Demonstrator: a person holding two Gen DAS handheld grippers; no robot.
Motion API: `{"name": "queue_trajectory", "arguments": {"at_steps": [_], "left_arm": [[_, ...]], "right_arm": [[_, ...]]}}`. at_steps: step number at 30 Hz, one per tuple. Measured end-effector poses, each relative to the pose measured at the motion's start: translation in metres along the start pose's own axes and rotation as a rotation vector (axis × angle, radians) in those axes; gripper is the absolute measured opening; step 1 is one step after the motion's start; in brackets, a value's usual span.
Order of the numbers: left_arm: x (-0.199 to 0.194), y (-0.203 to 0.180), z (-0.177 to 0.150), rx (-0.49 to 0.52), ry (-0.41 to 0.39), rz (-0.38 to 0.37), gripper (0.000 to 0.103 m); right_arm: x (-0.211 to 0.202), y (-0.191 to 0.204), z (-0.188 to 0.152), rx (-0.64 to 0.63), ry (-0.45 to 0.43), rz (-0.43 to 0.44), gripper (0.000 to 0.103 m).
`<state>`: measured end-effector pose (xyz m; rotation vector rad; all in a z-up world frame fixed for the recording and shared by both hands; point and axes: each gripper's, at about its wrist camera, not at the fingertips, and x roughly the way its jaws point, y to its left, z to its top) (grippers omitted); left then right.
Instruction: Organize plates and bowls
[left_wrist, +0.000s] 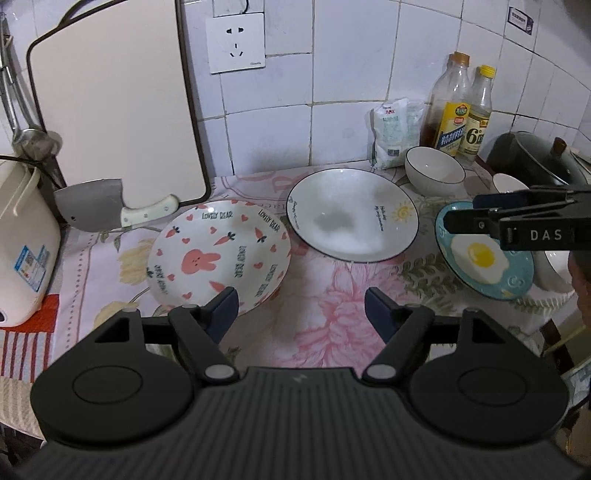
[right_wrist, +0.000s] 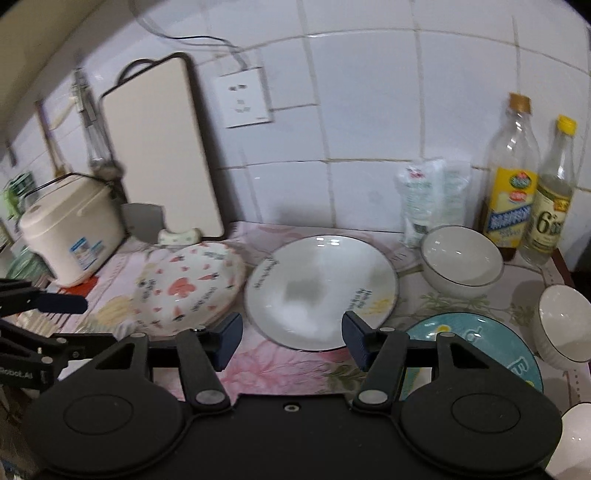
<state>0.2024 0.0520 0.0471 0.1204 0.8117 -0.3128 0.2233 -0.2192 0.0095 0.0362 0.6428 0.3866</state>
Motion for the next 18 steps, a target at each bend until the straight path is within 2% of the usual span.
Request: {"name": "queue_trajectory", "arguments": {"at_steps": [9,18], "left_arm": [[-0.017,0.022,-0.017,0.019,-0.007,0.011,0.081],[0.014,0.064,-0.019,-0.037,0.01,0.037,0.084]], "right_arm": [[-0.016,0.048,-0.004,-0.119,-0.024,0.096,0.076],[0.021,0.075,-0.015,-0.12,0.002,0.171,0.076]]}}
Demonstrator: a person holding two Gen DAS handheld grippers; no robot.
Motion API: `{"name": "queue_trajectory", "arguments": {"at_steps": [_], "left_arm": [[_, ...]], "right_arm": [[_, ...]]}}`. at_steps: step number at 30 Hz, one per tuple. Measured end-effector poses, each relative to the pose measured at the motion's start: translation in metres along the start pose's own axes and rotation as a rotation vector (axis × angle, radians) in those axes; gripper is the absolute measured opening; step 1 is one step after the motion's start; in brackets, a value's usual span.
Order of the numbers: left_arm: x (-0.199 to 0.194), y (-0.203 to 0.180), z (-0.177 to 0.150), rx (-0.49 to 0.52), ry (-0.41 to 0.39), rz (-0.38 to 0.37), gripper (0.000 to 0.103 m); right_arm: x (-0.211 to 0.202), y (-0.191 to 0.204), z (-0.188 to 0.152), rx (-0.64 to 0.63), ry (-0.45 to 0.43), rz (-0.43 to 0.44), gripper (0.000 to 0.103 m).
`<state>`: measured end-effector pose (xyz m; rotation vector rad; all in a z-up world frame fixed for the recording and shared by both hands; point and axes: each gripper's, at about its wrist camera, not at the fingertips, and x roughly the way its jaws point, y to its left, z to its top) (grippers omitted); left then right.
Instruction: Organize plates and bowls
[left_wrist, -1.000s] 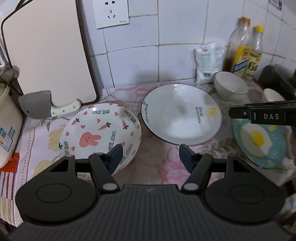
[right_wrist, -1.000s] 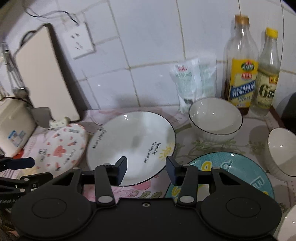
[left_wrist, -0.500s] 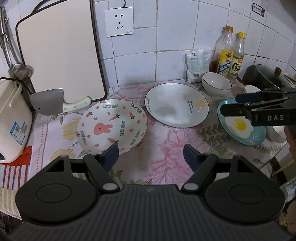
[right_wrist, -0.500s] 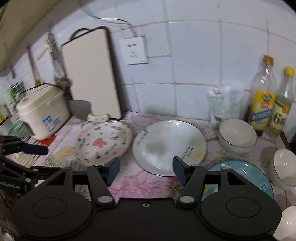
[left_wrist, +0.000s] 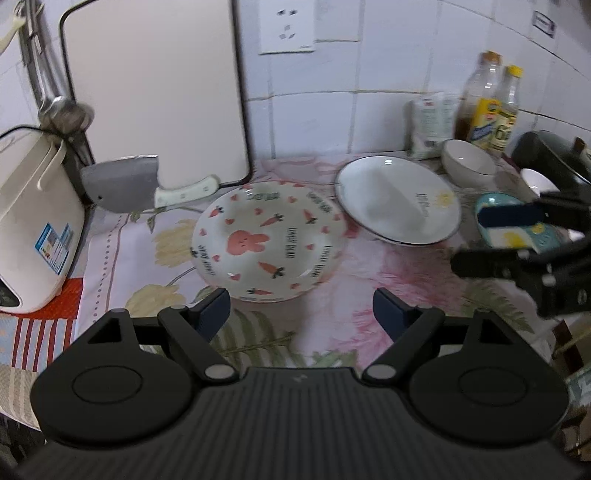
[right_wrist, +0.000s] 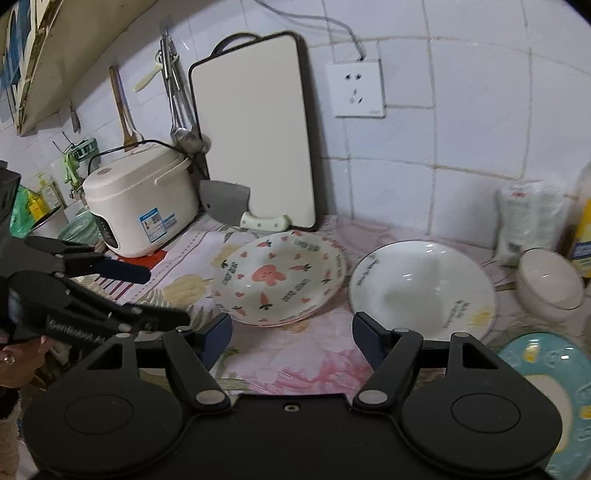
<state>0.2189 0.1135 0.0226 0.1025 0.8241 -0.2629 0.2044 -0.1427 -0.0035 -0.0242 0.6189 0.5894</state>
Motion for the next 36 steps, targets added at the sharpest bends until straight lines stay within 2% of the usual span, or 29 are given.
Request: {"name": "queue_trajectory", "arguments": {"at_steps": [9,15,18,21,23,26,27,29,31,32,33,34,36], "left_arm": [[0.05,0.055,0.004,-0.092,0.044,0.045,0.084],[0.088,0.074,0.003,-0.129,0.001,0.01,0.084],[0.109,0.08,-0.001,-0.156,-0.011,0.002,0.083],[0.131,0.089,-0.007,-0.191,0.018,0.009,0.081],[0.142,0.095,-0.01,-0.214,0.024,0.015,0.081],[0.154,0.105,-0.014,-0.268,0.027,0.035,0.081],[0.157,0.108,-0.016,-0.286,0.023,0.03,0.081],[0.159,0.11,-0.017,-0.305,0.012,0.009,0.068],[0.161,0.108,-0.017,-0.296,0.0,0.033,0.046],[0.161,0.107,-0.017,-0.286,-0.006,0.041,0.039],[0.161,0.107,-0.018,-0.297,-0.015,0.019,0.029],[0.161,0.109,-0.018,-0.317,-0.016,-0.002,0.027],[0.161,0.109,-0.019,-0.336,-0.024,0.001,0.027]], "right_arm": [[0.052,0.006,-0.004,0.048,0.035,0.04,0.076],[0.098,0.001,-0.008,0.126,0.065,0.048,0.076],[0.126,-0.009,-0.012,0.213,0.089,0.045,0.076],[0.149,-0.021,-0.018,0.32,0.131,0.046,0.074],[0.158,-0.024,-0.02,0.347,0.129,0.04,0.074],[0.169,-0.031,-0.022,0.405,0.099,0.101,0.074],[0.171,-0.032,-0.023,0.419,0.095,0.092,0.074],[0.175,-0.032,-0.023,0.416,0.075,0.085,0.074],[0.177,-0.032,-0.023,0.412,0.052,0.074,0.069],[0.178,-0.031,-0.023,0.411,0.042,0.065,0.068],[0.18,-0.031,-0.022,0.416,0.034,0.054,0.064],[0.181,-0.031,-0.022,0.42,0.025,0.04,0.061],[0.182,-0.032,-0.023,0.412,0.008,-0.008,0.037]]}}
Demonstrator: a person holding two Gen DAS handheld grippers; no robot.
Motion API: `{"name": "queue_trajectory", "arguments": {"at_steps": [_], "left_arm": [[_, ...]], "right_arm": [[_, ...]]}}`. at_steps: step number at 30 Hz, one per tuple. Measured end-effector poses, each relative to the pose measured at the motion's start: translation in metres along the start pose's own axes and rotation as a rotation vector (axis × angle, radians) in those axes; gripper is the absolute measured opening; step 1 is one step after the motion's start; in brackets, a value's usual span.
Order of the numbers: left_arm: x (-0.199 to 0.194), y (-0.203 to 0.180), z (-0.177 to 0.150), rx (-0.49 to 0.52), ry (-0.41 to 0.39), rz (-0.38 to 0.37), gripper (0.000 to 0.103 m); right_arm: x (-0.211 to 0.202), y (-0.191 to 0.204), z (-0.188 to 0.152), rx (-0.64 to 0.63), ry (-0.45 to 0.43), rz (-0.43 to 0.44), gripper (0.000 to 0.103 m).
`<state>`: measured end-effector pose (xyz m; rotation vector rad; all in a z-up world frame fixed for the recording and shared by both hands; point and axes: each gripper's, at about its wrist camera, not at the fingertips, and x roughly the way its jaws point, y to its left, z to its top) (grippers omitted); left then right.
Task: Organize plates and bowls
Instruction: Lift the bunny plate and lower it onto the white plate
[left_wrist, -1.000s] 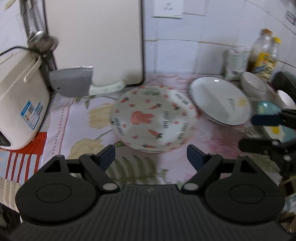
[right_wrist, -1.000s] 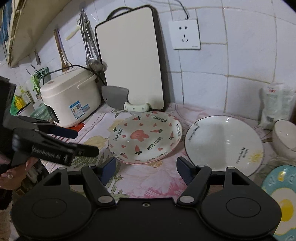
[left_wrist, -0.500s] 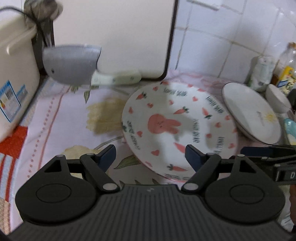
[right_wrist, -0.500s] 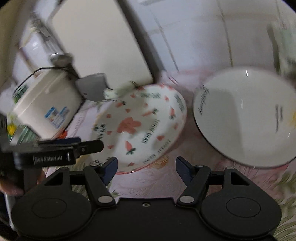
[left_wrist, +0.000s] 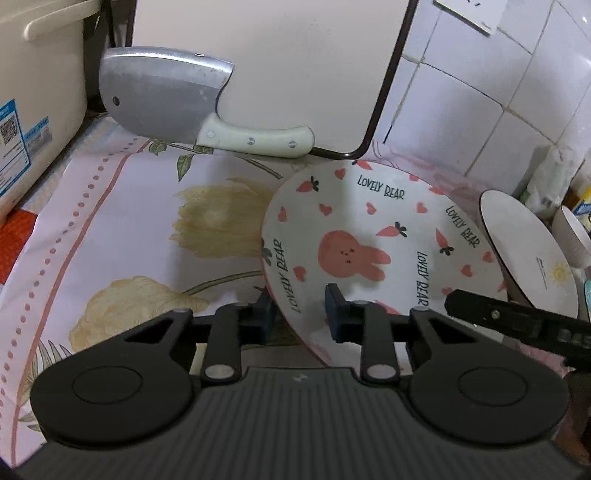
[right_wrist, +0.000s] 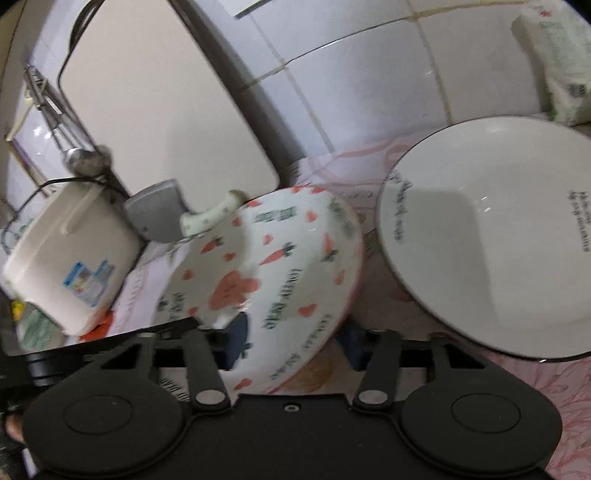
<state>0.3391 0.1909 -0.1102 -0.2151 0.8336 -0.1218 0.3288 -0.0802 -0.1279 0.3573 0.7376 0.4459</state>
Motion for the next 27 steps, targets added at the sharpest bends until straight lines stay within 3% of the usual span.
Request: {"name": "queue_trajectory", "arguments": {"at_steps": [2,7,12,19,27], "left_arm": [[0.0,-0.001,-0.001,-0.018,-0.011,0.008,0.026],[-0.002,-0.009,-0.003,-0.018,-0.027,0.048,0.026],[-0.026,-0.021,-0.01,0.043,-0.042,0.062,0.025],[-0.083,-0.036,-0.028,0.111,-0.075,0.086,0.026],[-0.143,-0.066,-0.038,0.15,-0.147,0.064,0.026]], "right_arm": [[0.001,-0.007,-0.001,0.006,-0.022,-0.039,0.02],[0.0,-0.004,-0.002,-0.041,-0.037,-0.051,0.022],[-0.013,0.002,-0.005,-0.065,-0.023,-0.06,0.022],[-0.056,0.014,-0.015,-0.102,-0.022,-0.004,0.023],[-0.123,0.022,-0.021,-0.12,-0.1,0.032,0.024]]}}
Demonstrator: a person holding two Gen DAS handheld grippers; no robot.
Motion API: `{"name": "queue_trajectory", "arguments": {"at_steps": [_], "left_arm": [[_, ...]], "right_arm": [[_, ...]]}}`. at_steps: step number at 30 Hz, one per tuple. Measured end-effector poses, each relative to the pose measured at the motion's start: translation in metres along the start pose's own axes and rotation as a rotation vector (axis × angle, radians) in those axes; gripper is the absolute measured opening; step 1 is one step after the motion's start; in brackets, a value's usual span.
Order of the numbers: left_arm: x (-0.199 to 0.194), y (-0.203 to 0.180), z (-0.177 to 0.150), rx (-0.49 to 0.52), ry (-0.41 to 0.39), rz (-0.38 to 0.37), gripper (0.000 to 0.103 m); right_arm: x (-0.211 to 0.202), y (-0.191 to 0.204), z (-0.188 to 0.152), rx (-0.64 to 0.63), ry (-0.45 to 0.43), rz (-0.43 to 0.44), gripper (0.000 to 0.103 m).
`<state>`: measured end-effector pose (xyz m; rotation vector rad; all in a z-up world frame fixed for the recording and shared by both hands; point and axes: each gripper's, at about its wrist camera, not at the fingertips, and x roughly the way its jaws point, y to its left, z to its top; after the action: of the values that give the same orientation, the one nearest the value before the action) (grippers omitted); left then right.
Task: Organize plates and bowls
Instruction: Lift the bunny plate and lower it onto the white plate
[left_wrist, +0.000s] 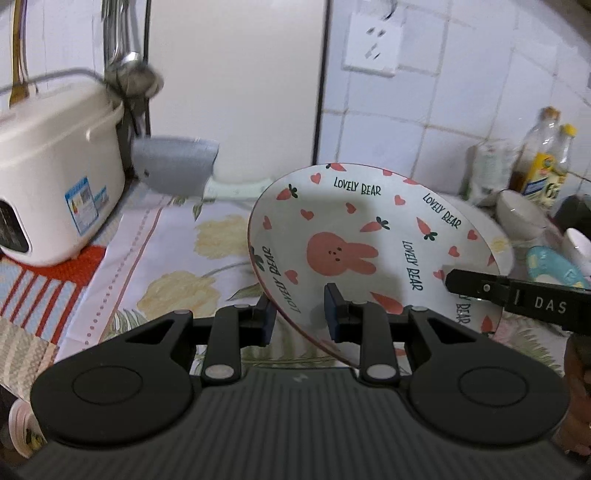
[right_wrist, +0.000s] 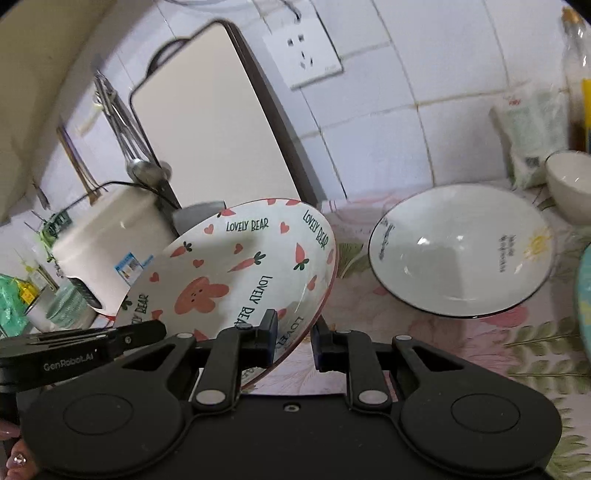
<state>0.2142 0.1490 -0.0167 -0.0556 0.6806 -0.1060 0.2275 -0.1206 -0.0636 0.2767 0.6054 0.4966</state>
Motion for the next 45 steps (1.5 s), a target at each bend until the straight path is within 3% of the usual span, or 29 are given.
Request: {"name": "queue_trajectory", "arguments": {"at_steps": [10,19,25,30,34,45], "left_arm": [[-0.032,-0.059,0.021,0.059,-0.058,-0.082,0.026],[-0.001,-0.108,0.046,0.068,-0.027,-0.177,0.026],[0.048,-0.127,0.058,0.029,0.017,-0.198,0.026],[0.1,-0.13,0.058,-0.043,0.097,-0.21,0.026],[0.129,-0.134,0.056,-0.046,0.117,-0.194,0.026],[0.158,-0.129,0.051,-0.057,0.2,-0.178,0.026]], "right_arm": [[-0.078,-0.017,0.019,-0.045,-0.082,-0.037,0.025],[-0.1,-0.063,0.058,-0.053,-0.053,-0.095,0.025],[-0.084,-0.097,0.078,-0.04,-0.007,-0.138,0.026],[-0.054,-0.126,0.088,-0.014,0.062,-0.156,0.026],[-0.028,-0.143,0.093,-0.005,0.109,-0.166,0.026],[0.013,-0.164,0.088,0.036,0.207,-0.184,0.026]]}}
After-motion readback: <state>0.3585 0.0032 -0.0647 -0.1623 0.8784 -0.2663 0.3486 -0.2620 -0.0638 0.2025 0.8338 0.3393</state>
